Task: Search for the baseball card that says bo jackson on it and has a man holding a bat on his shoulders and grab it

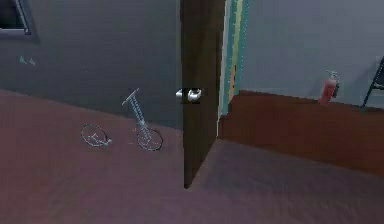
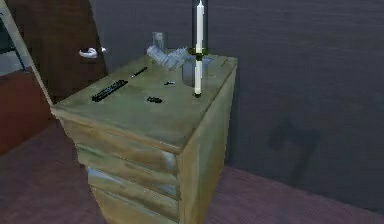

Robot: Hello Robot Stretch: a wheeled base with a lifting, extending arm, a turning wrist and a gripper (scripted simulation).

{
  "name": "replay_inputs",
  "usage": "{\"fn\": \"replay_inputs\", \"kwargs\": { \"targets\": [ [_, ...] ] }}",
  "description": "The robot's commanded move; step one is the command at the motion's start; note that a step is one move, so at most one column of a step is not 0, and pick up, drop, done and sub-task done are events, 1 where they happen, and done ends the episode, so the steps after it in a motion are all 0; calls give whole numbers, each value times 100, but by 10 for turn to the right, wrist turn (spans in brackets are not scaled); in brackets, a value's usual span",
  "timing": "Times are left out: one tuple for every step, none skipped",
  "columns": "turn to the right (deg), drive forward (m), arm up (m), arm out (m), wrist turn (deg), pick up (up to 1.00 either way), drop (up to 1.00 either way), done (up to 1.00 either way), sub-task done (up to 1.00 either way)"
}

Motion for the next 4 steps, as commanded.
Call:
{"fn": "replay_inputs", "kwargs": {
  "targets": [
    [300, 0, 0, 0, 0, 0, 0, 0, 0],
    [0, 100, 0, 0, 0, 0, 0, 0, 0],
    [60, 0, 0, 0, 0, 0, 0, 0, 0],
    [0, 25, 0, 0, 0, 0, 0, 0, 0]
  ]
}}
